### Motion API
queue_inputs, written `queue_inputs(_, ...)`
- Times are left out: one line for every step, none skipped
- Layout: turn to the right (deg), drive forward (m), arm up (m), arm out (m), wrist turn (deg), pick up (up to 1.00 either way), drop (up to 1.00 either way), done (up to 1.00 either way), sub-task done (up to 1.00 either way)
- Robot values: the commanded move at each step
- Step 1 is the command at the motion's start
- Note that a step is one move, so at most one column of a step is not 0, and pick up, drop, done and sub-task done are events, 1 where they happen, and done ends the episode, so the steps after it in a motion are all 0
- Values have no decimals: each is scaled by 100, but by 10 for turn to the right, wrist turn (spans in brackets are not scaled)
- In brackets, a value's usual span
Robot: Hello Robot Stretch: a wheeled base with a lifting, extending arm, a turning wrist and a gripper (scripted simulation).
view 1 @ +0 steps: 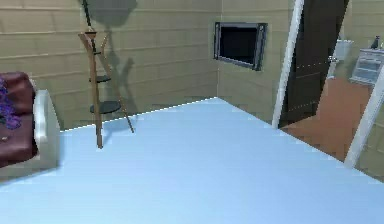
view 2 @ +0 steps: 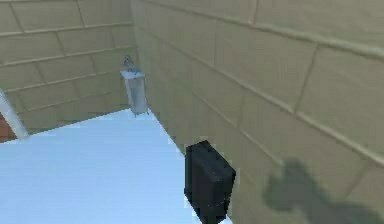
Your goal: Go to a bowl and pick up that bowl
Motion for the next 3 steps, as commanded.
queue_inputs(270, 0, 0, 0, 0, 0, 0, 0, 0)
queue_inputs(0, 100, 0, 0, 0, 0, 0, 0, 0)
queue_inputs(0, 100, 0, 0, 0, 0, 0, 0, 0)
